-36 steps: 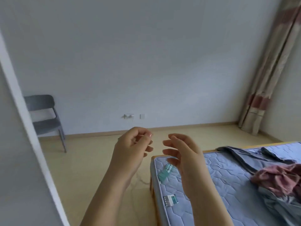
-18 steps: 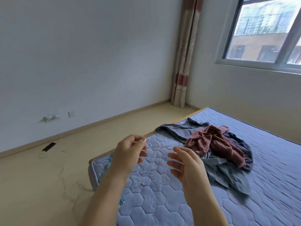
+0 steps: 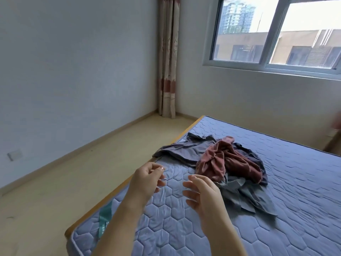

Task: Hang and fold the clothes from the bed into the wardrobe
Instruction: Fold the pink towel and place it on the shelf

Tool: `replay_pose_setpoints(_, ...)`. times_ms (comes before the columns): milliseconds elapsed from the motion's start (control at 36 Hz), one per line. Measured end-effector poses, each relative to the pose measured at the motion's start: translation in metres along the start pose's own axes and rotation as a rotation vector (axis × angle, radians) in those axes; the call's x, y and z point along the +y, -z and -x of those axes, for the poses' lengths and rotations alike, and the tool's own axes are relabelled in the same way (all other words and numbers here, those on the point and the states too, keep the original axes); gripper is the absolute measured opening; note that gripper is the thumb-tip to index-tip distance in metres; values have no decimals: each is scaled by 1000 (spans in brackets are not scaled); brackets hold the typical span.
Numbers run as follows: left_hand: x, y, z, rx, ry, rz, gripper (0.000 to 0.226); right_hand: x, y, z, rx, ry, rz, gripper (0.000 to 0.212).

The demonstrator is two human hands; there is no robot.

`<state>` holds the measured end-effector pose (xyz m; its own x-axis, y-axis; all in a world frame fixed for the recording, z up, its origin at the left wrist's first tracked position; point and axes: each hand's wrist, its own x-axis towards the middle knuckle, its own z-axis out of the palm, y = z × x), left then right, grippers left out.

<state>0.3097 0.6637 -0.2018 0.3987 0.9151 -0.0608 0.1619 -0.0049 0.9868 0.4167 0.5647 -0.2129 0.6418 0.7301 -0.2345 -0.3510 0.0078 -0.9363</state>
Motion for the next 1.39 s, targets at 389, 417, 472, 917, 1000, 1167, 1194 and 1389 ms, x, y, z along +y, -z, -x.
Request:
replay_pose_setpoints(389,-51,45,-19,64,151,20,19,46,-53,-20,-51,-157,65,10)
replay_pose_setpoints(417,-55,51,-19,87,156,20,18,51,-58,-21,-52,-176,67,10)
replay_pose_setpoints(472,-64,65,-16,114,175,21,17,64,-70,-19,-78,-214,84,10)
replay_pose_setpoints(917,-121,268,-74,366,274,189,17,140,-265,-45,-227,-300,215,14)
replay_pose_setpoints(1000,-127,325,-91,398,299,188,18,167,-334,-51,-278,-324,250,15)
replay_pose_setpoints(1167,-138,471,-134,452,326,124,12,204,-496,-57,-383,-415,252,14)
replay_pose_setpoints(1194,-138,489,-140,465,326,117,12,208,-516,-56,-394,-423,248,14)
replay_pose_setpoints(1389,-148,560,-173,476,347,142,15,220,-596,-62,-421,-442,272,10)
